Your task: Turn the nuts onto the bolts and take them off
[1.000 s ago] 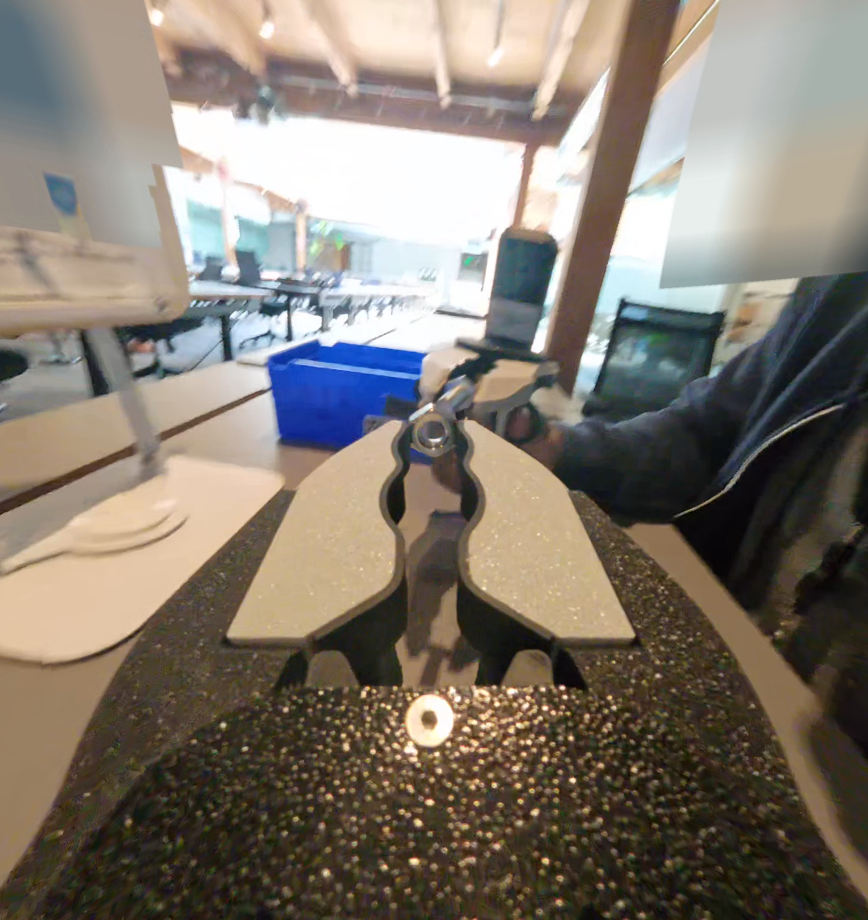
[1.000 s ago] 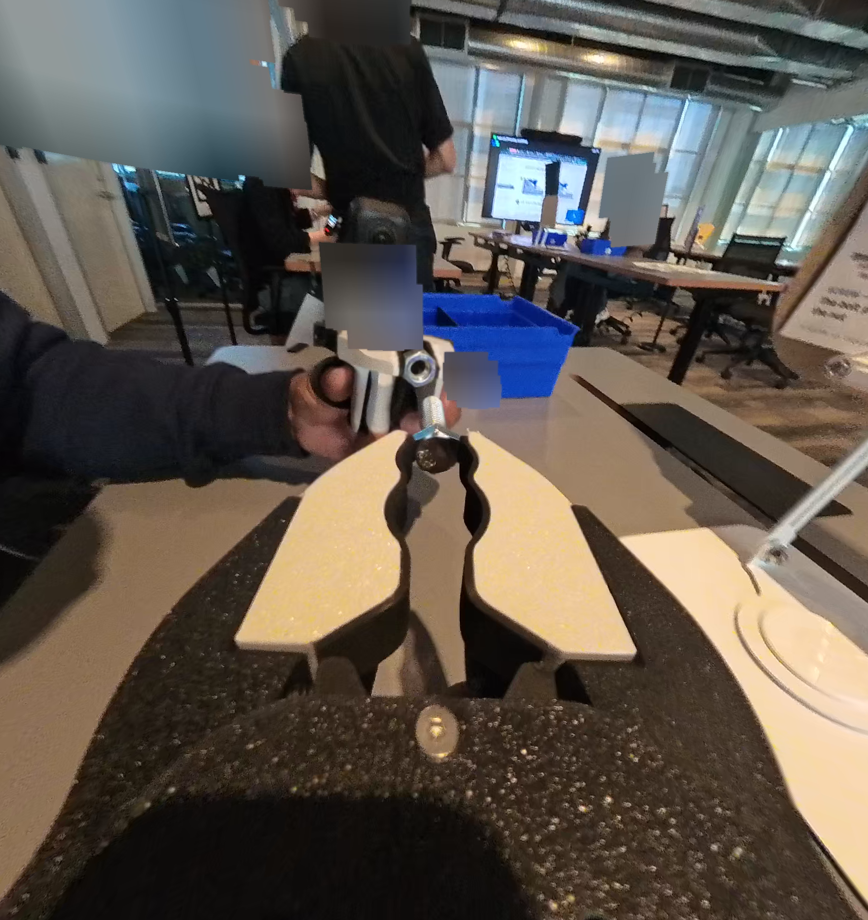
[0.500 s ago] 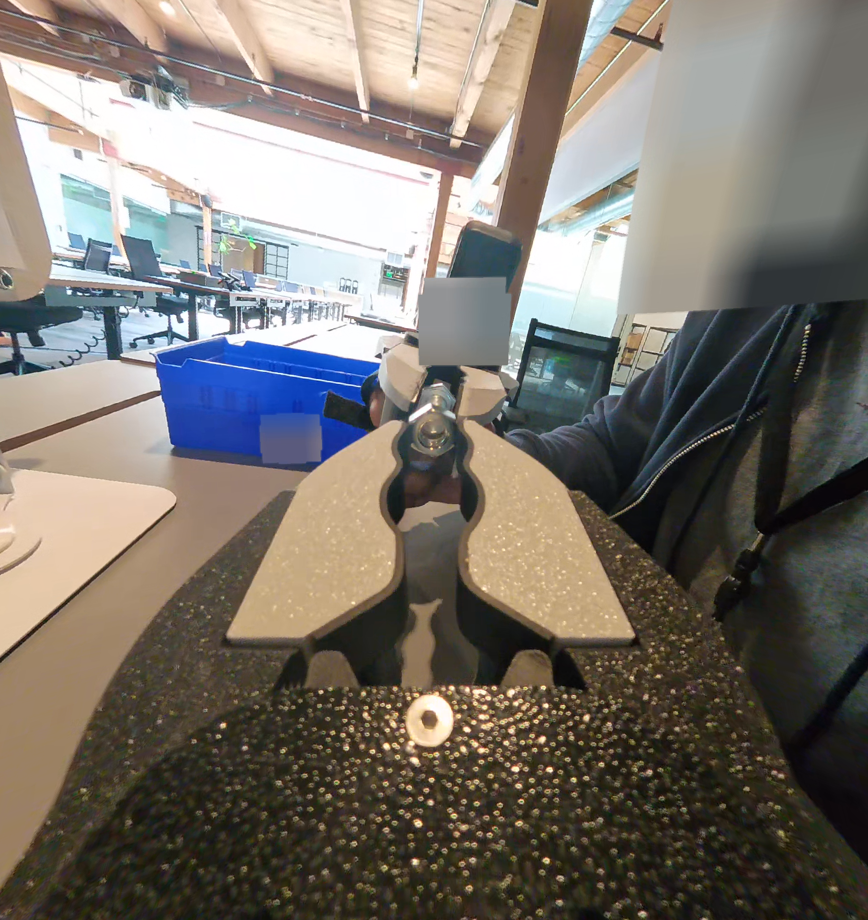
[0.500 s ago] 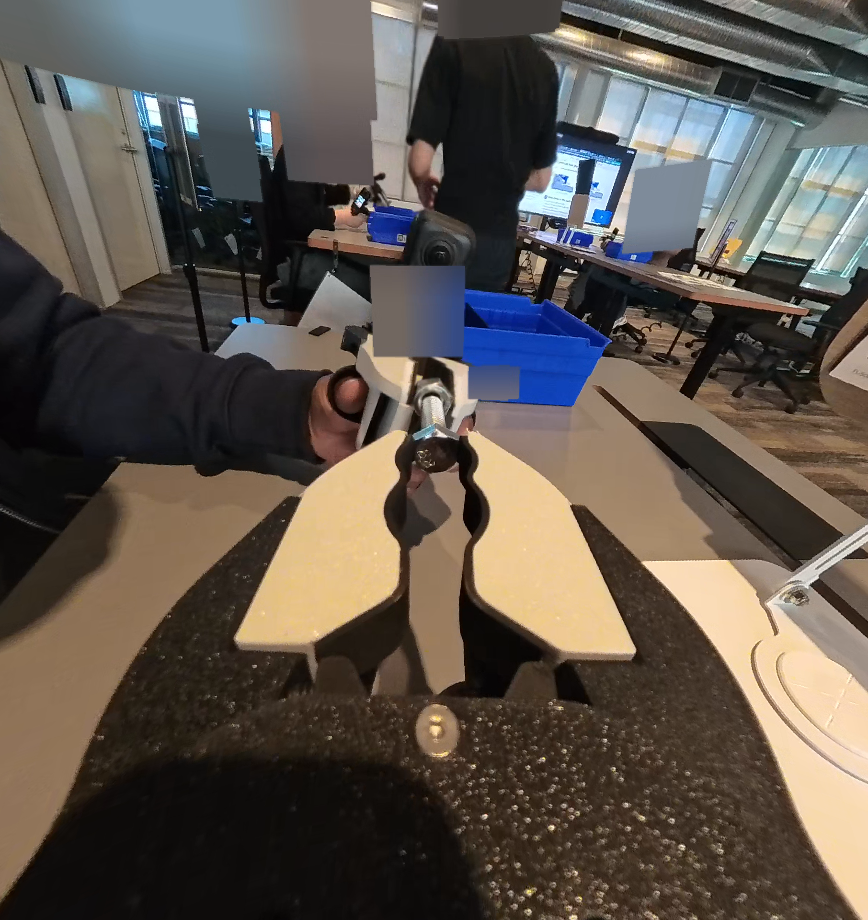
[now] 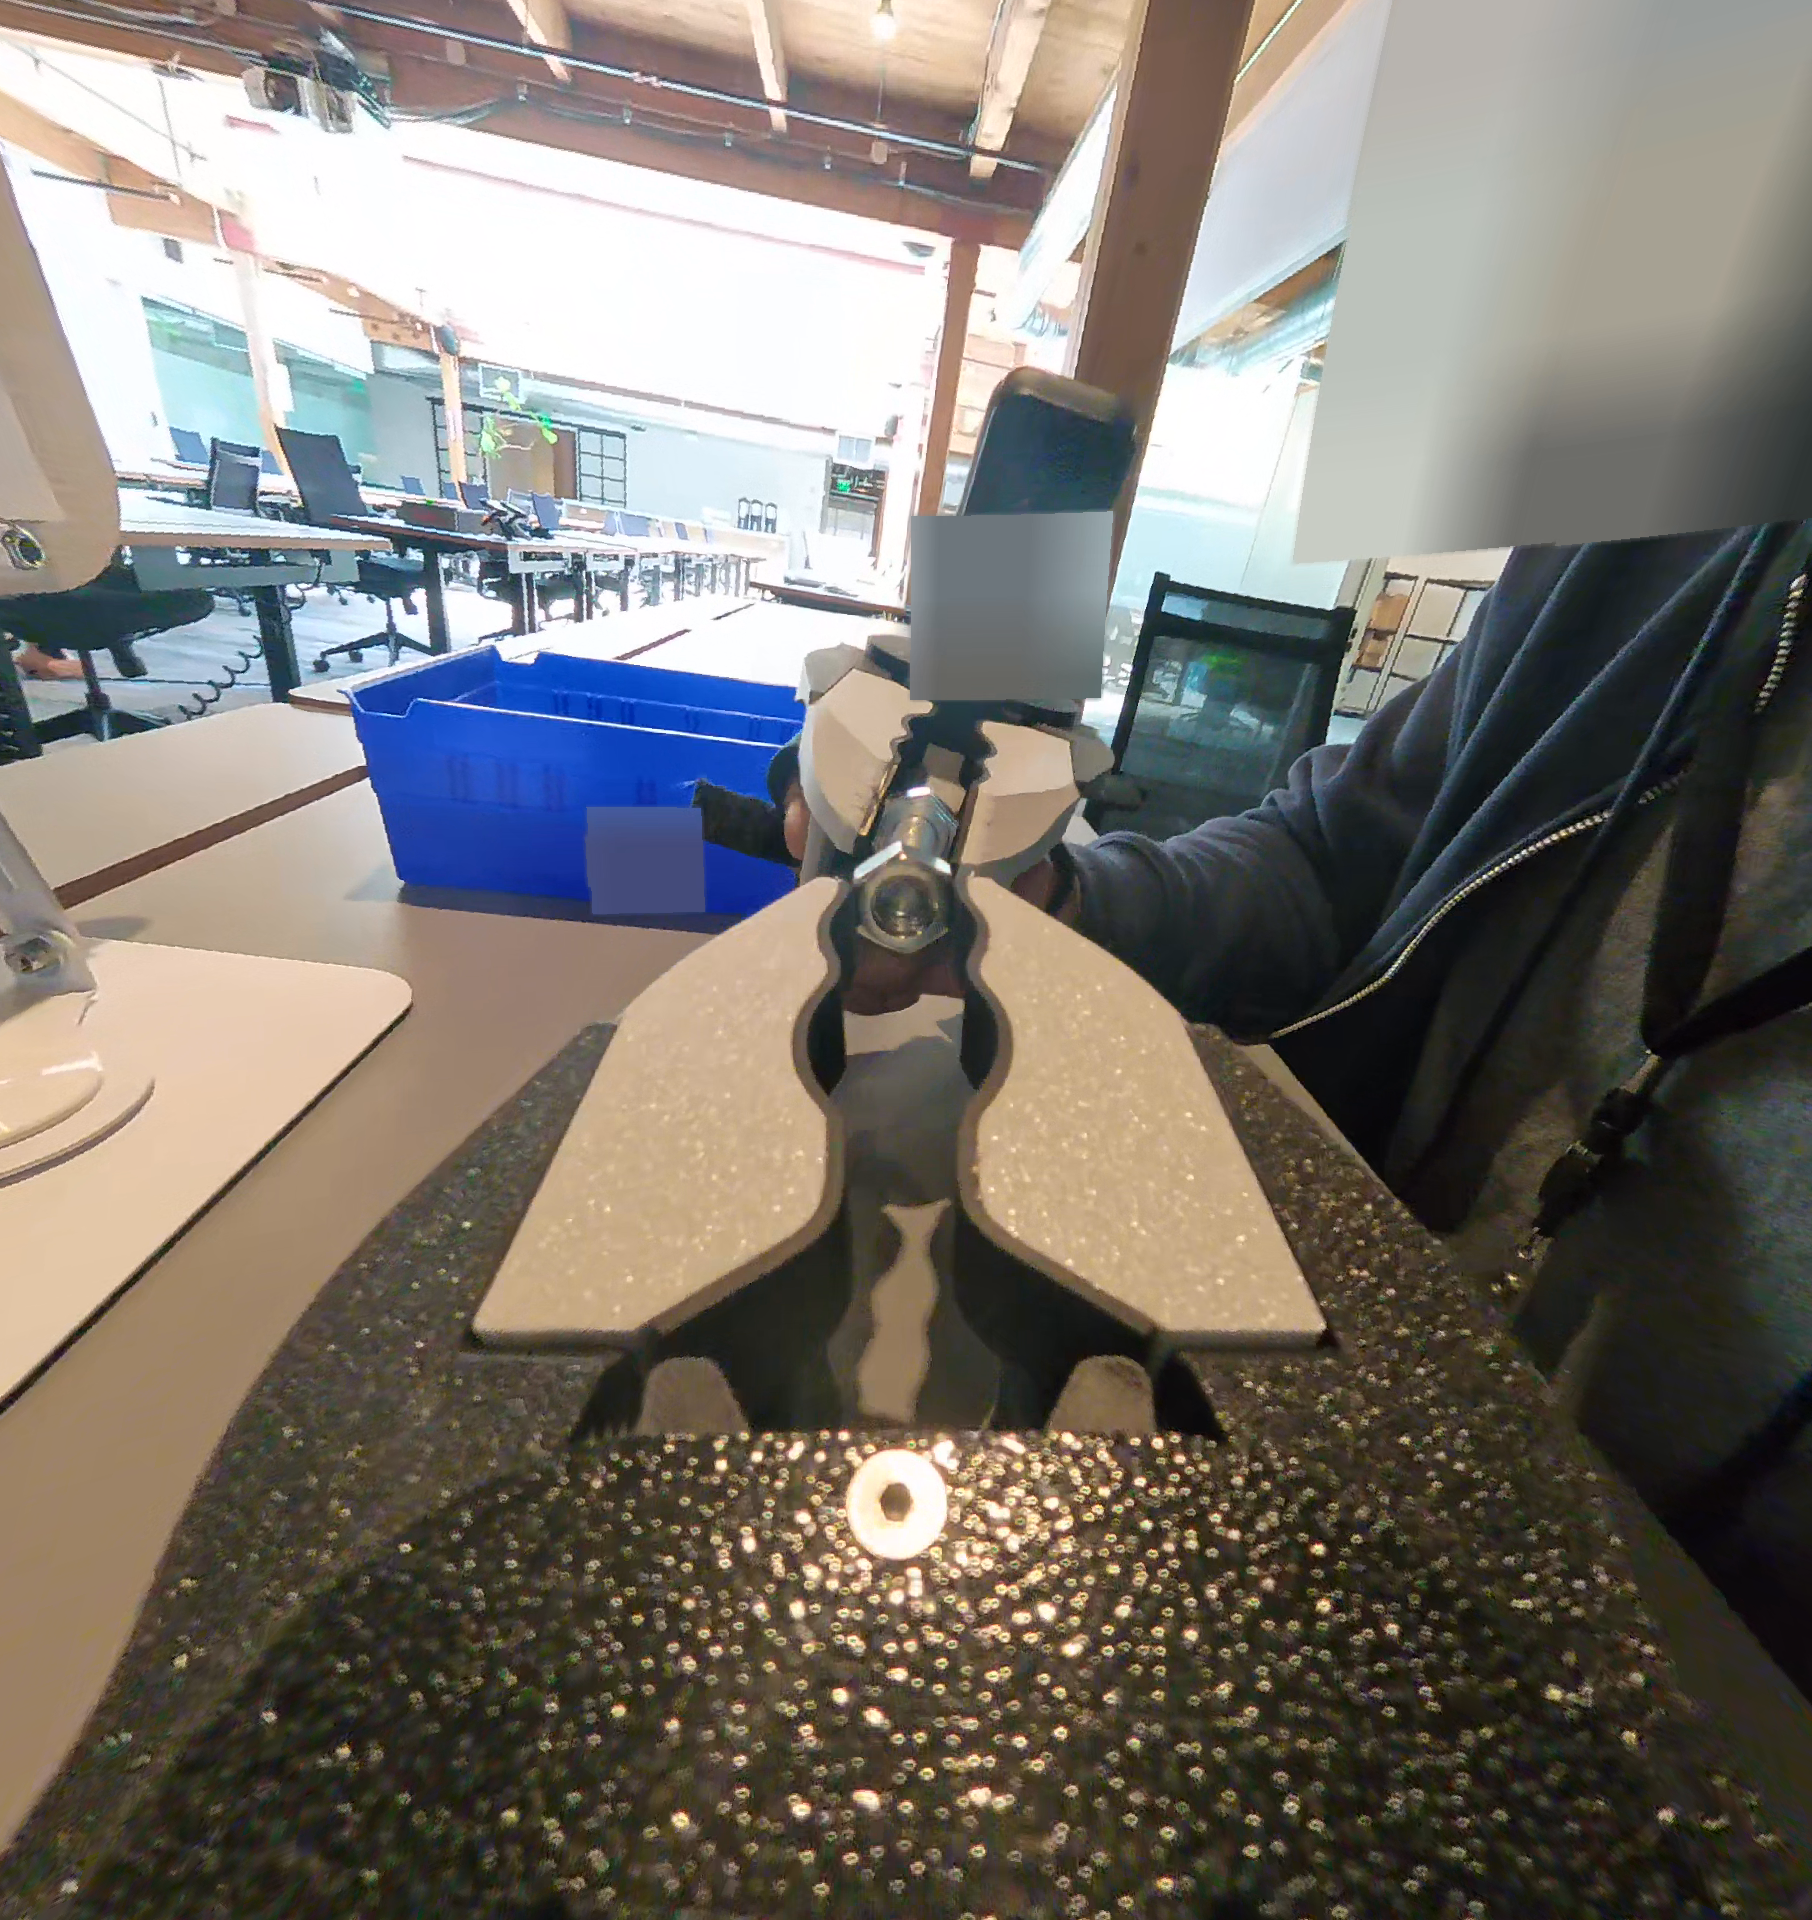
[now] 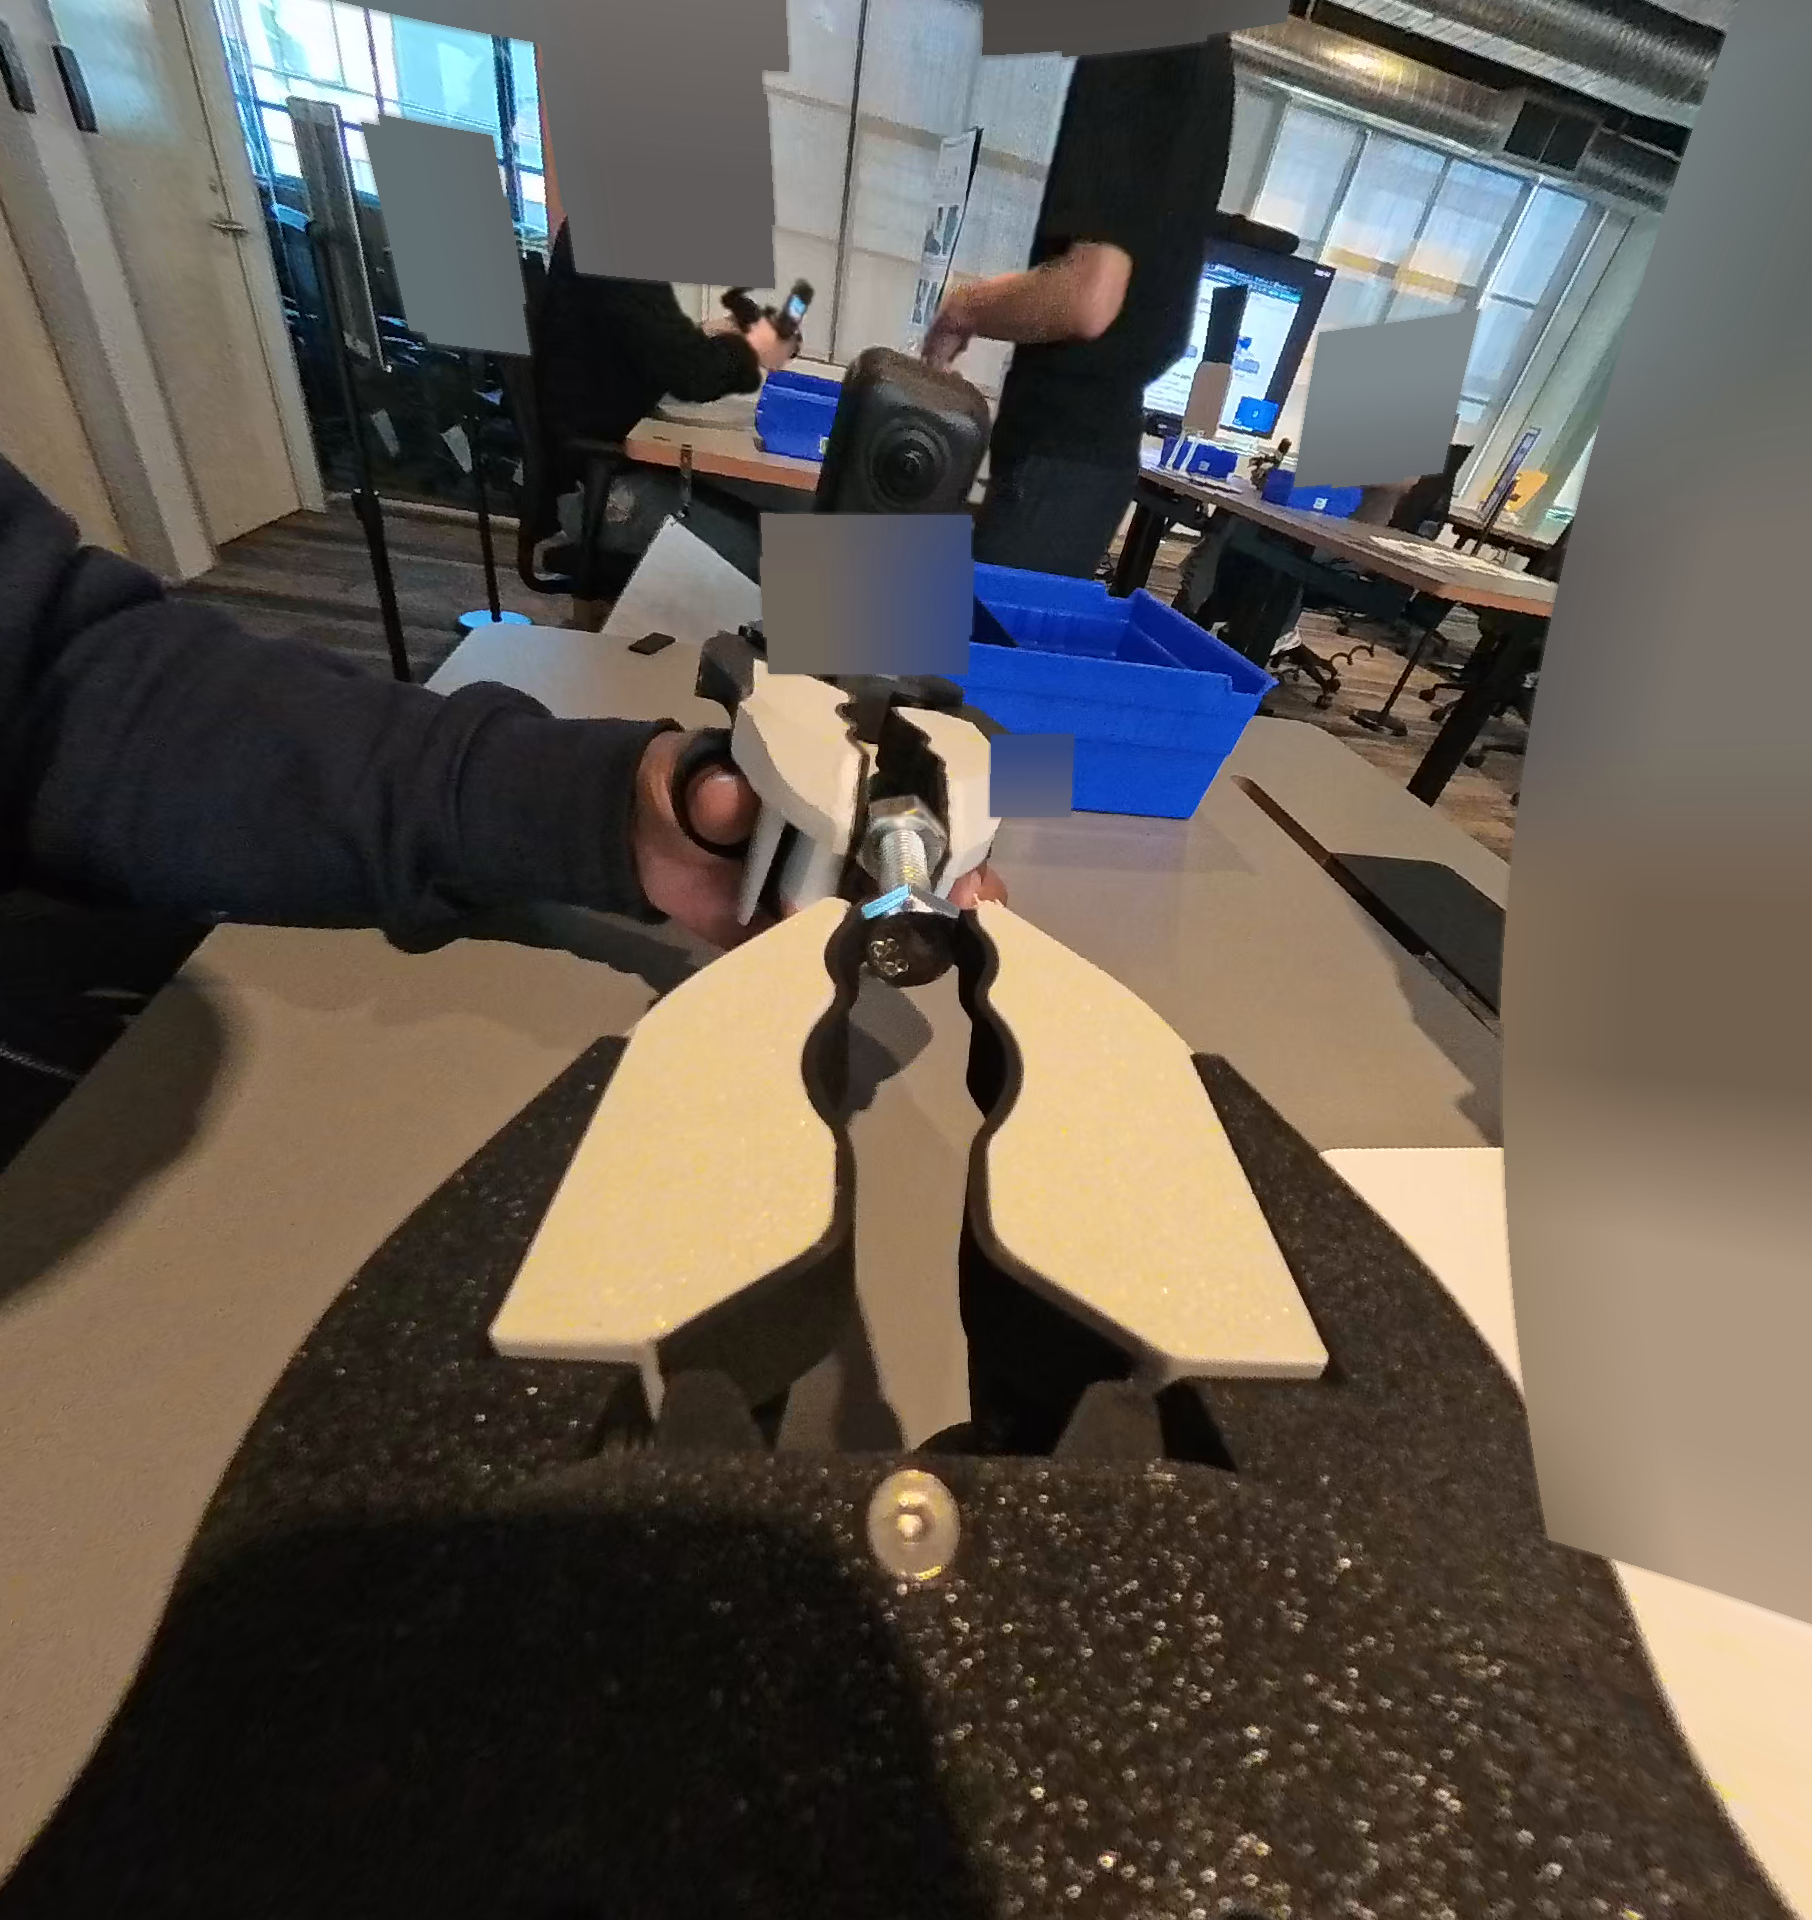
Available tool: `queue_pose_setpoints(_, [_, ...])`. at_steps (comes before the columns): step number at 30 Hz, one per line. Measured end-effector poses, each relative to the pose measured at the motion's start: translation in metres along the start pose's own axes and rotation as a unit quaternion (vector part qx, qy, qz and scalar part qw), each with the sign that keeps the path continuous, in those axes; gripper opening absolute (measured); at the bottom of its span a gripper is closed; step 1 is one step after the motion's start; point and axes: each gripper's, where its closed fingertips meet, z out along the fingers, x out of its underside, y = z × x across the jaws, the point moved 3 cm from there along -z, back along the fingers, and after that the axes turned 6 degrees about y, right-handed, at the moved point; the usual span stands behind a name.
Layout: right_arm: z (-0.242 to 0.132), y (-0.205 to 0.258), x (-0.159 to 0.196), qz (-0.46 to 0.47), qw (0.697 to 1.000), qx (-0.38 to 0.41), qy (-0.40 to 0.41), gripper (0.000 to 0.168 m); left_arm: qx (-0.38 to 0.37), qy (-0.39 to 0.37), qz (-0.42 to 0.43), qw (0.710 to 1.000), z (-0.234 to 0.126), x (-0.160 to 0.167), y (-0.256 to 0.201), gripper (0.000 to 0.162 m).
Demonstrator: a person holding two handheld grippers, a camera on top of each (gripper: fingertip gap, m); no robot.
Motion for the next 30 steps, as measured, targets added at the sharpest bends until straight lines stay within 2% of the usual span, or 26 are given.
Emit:
queue_pose_setpoints(6, [0.003, 0.000, 0.003, 0.016, 1.000, -0.006, 0.003, 0.017, -0.012, 0.017, 0.023, 1.000, -0.002, 0.002, 0.001, 0.017])
queue_pose_setpoints(12, [0.007, 0.000, 0.005, 0.086, 0.995, -0.041, -0.014, 0.017, -0.047, 0.046, 0.107, 0.992, -0.006, 0.003, -0.001, 0.017])
queue_pose_setpoints(20, [0.009, 0.001, 0.007, 0.182, 0.976, -0.108, -0.046, 0.017, -0.074, 0.049, 0.230, 0.969, -0.008, 0.003, -0.008, 0.017])
queue_pose_setpoints(26, [0.011, 0.002, 0.008, 0.219, 0.965, -0.135, -0.050, 0.017, -0.093, 0.056, 0.312, 0.944, -0.009, 0.004, -0.011, 0.017])
queue_pose_setpoints(30, [0.012, 0.002, 0.007, 0.227, 0.962, -0.141, -0.052, 0.017, -0.099, 0.062, 0.336, 0.935, -0.010, 0.004, -0.013, 0.017])
